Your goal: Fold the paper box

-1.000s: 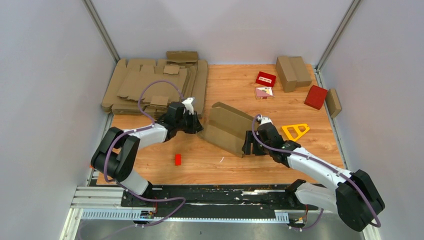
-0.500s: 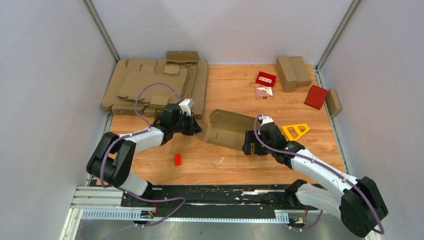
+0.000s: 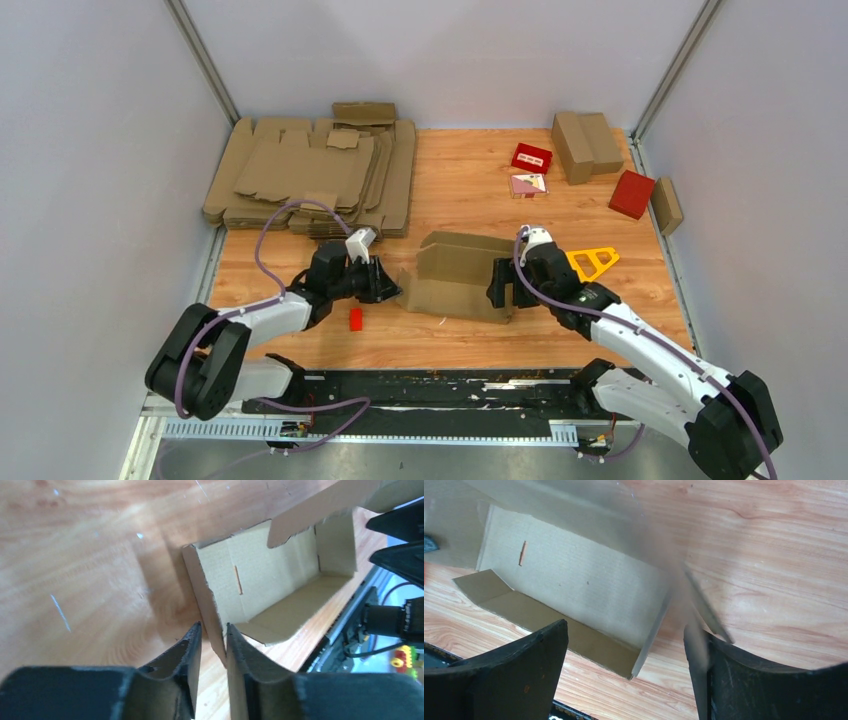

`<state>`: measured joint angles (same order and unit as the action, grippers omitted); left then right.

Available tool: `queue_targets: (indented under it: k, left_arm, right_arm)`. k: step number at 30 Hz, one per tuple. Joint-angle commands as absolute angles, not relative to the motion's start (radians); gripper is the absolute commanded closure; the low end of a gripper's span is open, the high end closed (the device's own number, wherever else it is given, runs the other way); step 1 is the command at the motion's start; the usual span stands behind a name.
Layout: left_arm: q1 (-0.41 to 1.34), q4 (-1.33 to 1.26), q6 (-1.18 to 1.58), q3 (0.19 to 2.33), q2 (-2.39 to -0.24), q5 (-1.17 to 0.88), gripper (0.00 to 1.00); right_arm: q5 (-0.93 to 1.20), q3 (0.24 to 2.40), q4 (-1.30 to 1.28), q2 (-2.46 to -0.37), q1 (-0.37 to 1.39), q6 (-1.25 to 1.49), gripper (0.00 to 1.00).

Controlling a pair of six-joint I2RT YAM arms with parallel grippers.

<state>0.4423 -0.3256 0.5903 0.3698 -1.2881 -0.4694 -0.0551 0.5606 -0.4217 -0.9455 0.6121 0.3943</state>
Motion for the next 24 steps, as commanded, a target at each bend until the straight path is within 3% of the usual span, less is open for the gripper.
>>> queue_targets:
  k: [1,5,8,11,16,24]
  left_arm:
    - [0.456,-0.311,0.596,0.375,-1.212,-0.445,0.60]
    - [0.456,-0.161,0.533,0.472,-1.193,-0.399,0.46]
    - [0.456,-0.086,0.500,0.548,-1.179,-0.374,0.41]
    - [0.456,-0.052,0.475,0.613,-1.201,-0.355,0.54]
    - [0.454,-0.012,0.449,0.742,-1.363,-0.343,0.97]
    - [0.460,-0.013,0.427,0.902,-1.620,-0.470,1.00]
  right_arm:
    - [-0.071,0.528,-0.396,-0.935,0.611,0.400,0.18]
    - [-0.056,0.504,-0.394,-0.920,0.611,0.408,0.22]
    - [-0.052,0.492,-0.391,-0.901,0.611,0.408,0.24]
    - [-0.051,0.484,-0.385,-0.895,0.611,0.407,0.26]
    - [-0.043,0.483,-0.379,-0.908,0.611,0.409,0.32]
    - [-0.020,0.481,-0.365,-0.930,0.611,0.421,0.34]
